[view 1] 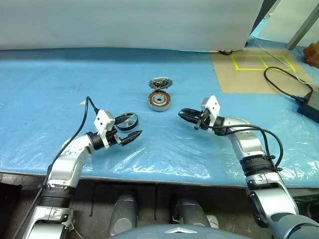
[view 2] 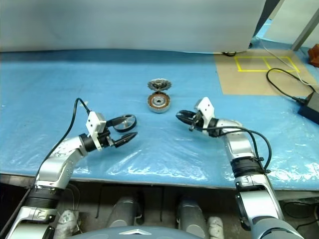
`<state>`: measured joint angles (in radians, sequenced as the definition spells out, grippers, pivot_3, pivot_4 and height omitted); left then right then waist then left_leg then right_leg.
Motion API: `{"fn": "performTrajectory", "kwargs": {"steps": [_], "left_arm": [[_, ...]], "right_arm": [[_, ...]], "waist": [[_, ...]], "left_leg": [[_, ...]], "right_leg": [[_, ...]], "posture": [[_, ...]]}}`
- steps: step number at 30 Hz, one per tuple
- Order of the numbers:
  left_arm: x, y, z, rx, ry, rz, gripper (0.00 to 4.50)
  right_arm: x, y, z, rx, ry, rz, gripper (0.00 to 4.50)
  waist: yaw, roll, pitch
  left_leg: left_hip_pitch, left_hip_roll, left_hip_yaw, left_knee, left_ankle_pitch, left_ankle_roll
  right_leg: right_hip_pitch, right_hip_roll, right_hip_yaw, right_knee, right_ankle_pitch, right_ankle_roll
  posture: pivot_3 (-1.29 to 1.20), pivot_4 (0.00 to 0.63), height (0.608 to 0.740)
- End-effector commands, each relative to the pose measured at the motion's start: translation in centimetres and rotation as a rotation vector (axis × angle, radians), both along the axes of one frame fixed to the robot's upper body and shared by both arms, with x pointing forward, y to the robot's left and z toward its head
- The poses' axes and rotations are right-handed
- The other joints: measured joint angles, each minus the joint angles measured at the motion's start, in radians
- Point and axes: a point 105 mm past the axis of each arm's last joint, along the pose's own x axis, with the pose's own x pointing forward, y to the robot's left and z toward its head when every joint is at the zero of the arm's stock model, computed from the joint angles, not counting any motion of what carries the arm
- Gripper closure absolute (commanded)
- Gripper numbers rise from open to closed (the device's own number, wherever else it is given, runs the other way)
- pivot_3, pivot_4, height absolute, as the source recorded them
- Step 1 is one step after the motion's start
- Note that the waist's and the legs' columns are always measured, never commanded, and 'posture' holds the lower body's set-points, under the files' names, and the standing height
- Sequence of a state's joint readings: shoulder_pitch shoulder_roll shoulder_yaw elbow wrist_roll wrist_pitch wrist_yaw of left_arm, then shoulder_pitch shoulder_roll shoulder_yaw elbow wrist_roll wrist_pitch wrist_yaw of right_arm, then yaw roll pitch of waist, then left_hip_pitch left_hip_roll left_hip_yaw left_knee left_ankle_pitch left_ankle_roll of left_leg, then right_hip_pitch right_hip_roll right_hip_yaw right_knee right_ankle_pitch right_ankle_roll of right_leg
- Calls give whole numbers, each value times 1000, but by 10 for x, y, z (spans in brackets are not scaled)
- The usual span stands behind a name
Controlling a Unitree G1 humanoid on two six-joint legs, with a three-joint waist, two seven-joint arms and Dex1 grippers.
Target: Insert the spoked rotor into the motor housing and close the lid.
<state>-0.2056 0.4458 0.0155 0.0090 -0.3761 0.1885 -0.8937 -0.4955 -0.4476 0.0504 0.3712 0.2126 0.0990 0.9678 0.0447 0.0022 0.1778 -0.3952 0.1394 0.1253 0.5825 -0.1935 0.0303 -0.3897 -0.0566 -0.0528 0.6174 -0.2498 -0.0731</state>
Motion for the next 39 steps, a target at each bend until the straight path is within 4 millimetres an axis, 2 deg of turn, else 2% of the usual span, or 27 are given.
{"fn": "performTrajectory", "kwargs": {"steps": [1,8,13,24,26,33,35,39], "left_arm": [[-2,5,12,-8,-45,3,0],[13,-1,27,-23,-89,-1,0],[14,-2,29,-41,-99,8,0],[12,-1,28,-29,-94,-1,0],[8,-2,24,-14,-81,-19,0],[9,-3,25,-17,-74,-24,0],[9,-3,25,-20,-74,-26,0],[7,-3,23,-14,-65,-29,0]], "right_arm": [[-7,-6,9,8,-35,0,3936],[-3,-9,9,-4,-46,-18,3936],[0,-22,-7,-32,-22,-69,3936],[-1,-24,-23,-75,-5,-66,3936],[-2,-24,-26,-73,0,-65,3182],[-4,-24,-27,-62,5,-83,971],[-4,-25,-25,-55,0,-87,971],[3,-16,24,0,-174,-72,971]], "waist": [[0,0,0],[0,0,0],[-1,0,0],[0,0,0],[-1,0,0],[0,0,0],[0,0,0],[-2,0,0]], "left_leg": [[0,0,0,0,0,0],[1,0,0,0,1,-1],[1,0,0,0,1,-1],[0,0,0,0,1,-1],[0,0,0,0,1,-1],[0,0,0,0,1,-1],[0,0,0,0,1,-1],[0,0,0,0,1,-1]], "right_leg": [[0,0,0,0,0,0],[0,0,0,0,0,0],[1,0,0,0,0,0],[0,0,0,1,0,0],[0,0,0,1,0,0],[0,0,0,1,0,0],[0,0,0,1,0,0],[-1,0,0,1,0,0]], "posture": [[0,150,740],[0,150,740],[0,150,740],[0,150,740],[0,150,740],[0,150,740],[0,150,740],[0,150,740]]}}
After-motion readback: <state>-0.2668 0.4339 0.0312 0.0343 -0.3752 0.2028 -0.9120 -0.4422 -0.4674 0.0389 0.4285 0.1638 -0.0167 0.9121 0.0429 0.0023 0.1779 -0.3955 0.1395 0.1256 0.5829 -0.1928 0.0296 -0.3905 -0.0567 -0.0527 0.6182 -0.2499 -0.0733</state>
